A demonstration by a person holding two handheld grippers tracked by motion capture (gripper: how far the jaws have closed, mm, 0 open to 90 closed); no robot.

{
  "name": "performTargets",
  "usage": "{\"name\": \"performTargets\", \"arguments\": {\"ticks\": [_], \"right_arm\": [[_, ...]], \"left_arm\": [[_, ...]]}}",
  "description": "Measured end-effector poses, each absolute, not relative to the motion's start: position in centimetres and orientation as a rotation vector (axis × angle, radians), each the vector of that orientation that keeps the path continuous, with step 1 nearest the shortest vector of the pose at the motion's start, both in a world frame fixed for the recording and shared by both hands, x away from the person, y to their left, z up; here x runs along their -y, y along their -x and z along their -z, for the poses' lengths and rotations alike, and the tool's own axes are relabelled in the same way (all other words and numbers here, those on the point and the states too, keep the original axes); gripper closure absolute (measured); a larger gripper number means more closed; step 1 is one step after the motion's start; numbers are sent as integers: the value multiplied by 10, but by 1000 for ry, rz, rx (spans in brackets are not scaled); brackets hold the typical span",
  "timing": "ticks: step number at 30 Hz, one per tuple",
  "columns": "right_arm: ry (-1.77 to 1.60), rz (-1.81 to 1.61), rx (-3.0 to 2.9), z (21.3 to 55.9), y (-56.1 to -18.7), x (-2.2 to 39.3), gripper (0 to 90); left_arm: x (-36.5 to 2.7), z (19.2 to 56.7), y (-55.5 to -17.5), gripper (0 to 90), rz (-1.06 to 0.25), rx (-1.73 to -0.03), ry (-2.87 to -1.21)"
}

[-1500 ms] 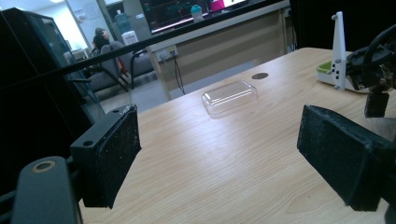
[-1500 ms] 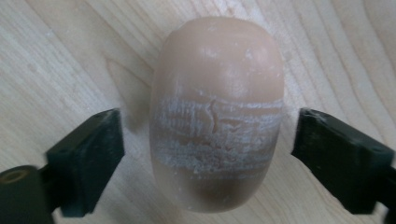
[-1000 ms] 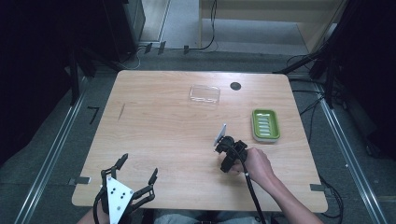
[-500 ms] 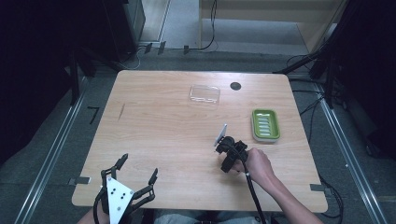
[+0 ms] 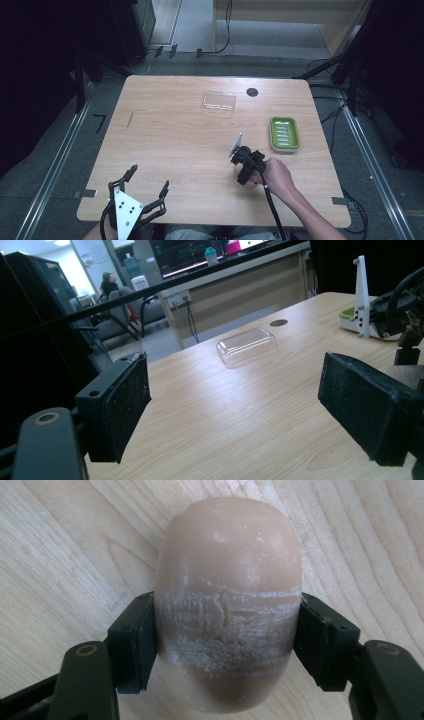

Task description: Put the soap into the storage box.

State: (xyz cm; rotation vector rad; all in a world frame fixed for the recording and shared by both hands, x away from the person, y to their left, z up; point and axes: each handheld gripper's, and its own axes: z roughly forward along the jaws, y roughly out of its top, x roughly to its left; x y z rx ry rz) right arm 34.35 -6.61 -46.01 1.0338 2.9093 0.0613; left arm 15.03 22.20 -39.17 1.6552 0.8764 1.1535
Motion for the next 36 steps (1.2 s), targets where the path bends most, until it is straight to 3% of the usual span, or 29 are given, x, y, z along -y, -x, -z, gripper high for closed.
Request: {"name": "performTargets", "arguments": {"ticks": [36], "right_arm": [[-1158, -47, -2859, 451, -351, 105, 332]], "left_arm": [[-222, 391, -150, 138, -1156, -879, -1650]]}}
